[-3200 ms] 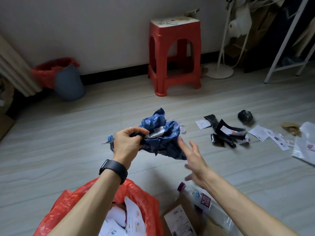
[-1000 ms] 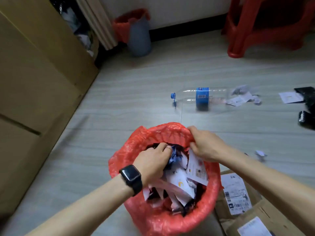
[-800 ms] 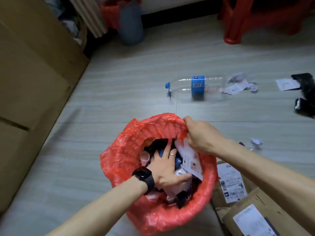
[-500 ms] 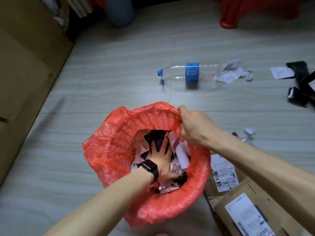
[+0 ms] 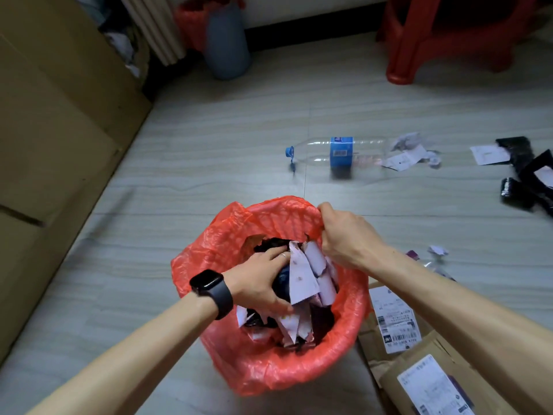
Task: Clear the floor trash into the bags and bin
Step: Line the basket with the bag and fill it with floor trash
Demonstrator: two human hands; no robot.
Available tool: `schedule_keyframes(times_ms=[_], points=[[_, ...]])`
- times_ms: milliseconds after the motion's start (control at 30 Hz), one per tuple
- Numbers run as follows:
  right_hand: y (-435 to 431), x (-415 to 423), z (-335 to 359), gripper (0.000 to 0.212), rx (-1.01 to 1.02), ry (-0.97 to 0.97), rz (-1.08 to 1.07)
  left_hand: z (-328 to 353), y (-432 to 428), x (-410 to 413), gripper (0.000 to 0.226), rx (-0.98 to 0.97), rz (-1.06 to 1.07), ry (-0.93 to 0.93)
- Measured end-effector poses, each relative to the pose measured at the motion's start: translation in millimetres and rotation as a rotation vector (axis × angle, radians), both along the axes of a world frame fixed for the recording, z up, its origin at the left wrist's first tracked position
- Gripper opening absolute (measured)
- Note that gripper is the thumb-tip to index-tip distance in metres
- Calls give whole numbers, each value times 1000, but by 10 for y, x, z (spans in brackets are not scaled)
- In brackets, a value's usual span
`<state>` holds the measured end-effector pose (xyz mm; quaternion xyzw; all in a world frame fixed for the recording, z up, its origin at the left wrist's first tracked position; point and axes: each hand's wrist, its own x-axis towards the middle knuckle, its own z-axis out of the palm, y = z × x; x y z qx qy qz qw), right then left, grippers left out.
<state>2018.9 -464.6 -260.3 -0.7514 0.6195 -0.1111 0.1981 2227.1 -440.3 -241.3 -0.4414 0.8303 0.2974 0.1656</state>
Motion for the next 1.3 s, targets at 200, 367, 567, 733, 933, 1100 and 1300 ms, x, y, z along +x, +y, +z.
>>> schedule_keyframes(times_ms=[200, 367, 567, 733, 933, 1100, 1300], points=[[13, -5, 52, 21, 15, -16, 4, 380, 10, -58, 52, -144, 232, 108], [18, -16, 57, 27, 51, -24, 2, -128, 381, -315, 92, -137, 78, -69], [29, -27, 51, 26, 56, -63, -18, -776, 455, -180, 110, -221, -13, -236], [-10, -18, 61, 25, 3, -159, -220, -831, -5, -100, 118, -343, -56, -307], [-233, -138, 61, 30, 60, -134, -304, -571, -447, -395, 122, -186, -134, -408], [-243, -207, 37, 31, 103, -252, -287, -120, -571, -459, 93, -42, -55, -430], [-228, -378, 53, 41, 105, -486, -312, 497, -632, -480, 41, -85, 86, -144]])
